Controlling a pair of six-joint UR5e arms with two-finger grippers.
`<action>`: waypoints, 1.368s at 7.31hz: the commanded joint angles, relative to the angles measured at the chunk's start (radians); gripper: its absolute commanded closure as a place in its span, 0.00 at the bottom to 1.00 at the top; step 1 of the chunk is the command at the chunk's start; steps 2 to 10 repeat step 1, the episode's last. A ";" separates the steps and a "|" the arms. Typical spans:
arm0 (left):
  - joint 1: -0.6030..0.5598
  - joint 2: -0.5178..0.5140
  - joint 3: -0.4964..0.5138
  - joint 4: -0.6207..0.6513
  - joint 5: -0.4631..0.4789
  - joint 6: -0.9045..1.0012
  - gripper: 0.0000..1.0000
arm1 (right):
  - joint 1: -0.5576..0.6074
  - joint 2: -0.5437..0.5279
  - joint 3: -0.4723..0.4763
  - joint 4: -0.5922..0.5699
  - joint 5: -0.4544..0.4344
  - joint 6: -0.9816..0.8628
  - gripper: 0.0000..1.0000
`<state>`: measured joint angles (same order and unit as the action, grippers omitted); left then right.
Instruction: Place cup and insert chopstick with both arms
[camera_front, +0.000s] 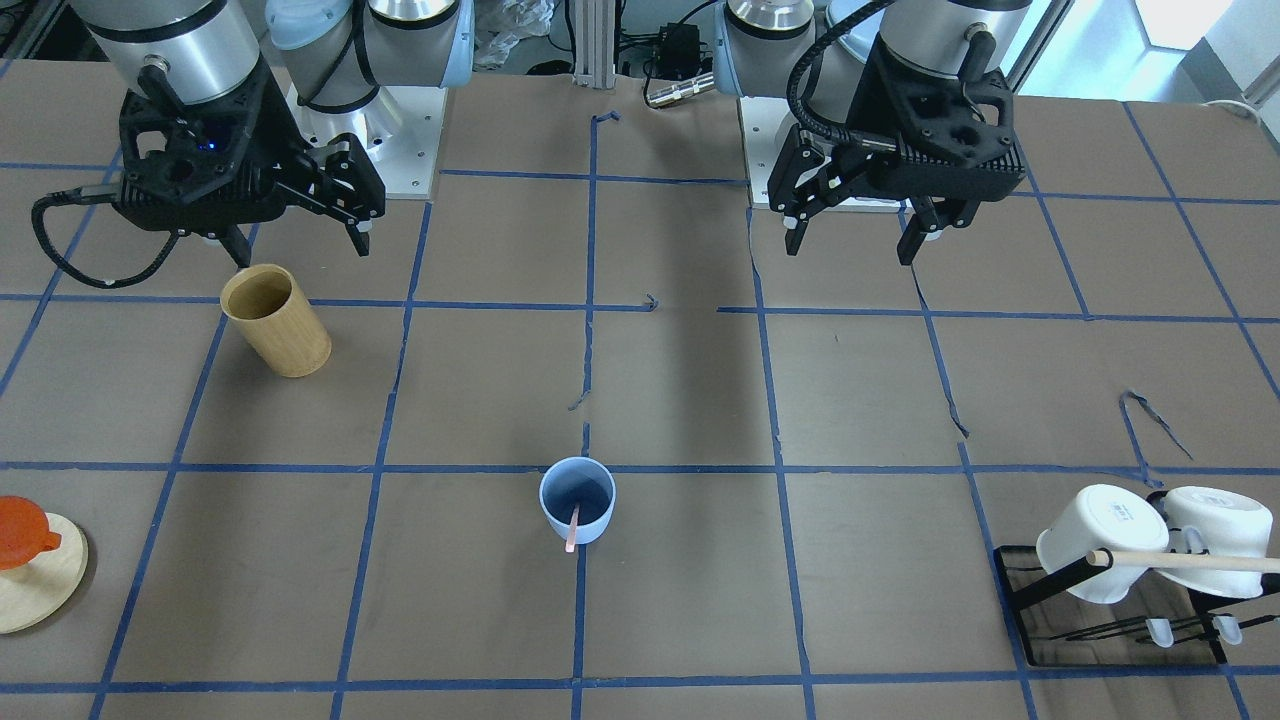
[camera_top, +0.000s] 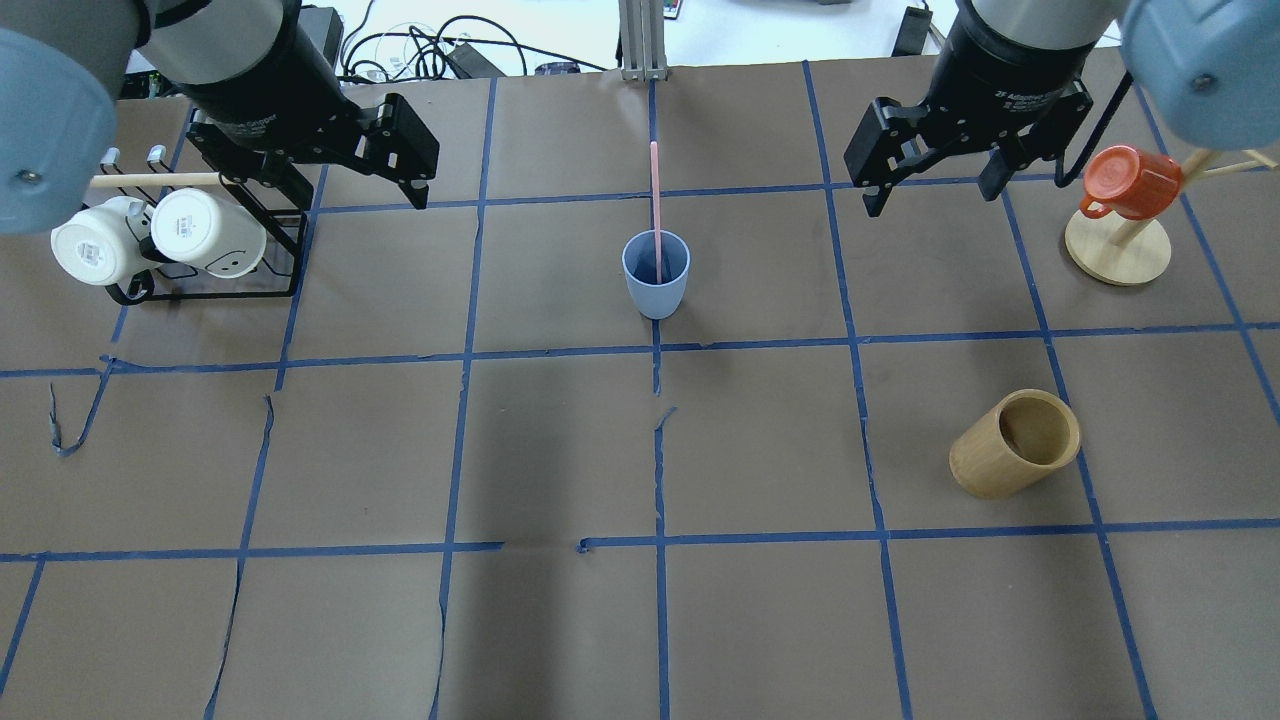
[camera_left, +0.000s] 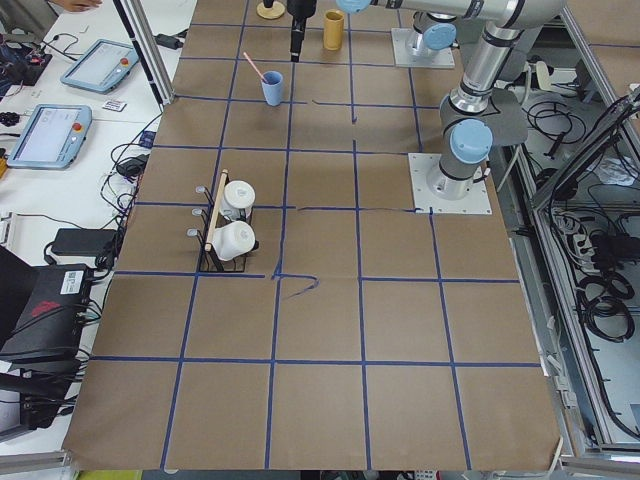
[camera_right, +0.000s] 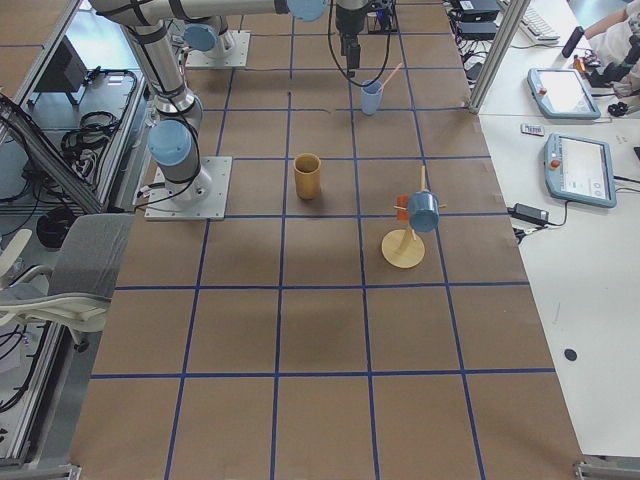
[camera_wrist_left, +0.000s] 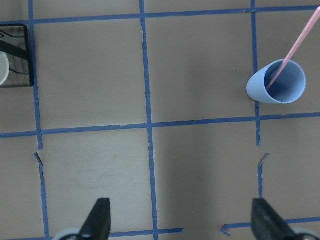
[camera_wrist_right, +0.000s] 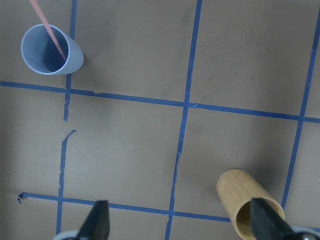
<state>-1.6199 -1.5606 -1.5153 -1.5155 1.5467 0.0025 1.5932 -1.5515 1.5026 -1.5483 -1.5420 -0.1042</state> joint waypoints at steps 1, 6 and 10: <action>0.000 0.001 0.000 0.000 0.000 -0.001 0.00 | -0.001 -0.002 0.002 -0.001 0.002 0.000 0.00; 0.000 0.001 0.000 0.000 0.000 -0.001 0.00 | -0.001 -0.002 0.002 -0.001 0.002 0.000 0.00; 0.000 0.001 0.000 0.000 0.000 -0.001 0.00 | -0.001 -0.002 0.002 -0.001 0.002 0.000 0.00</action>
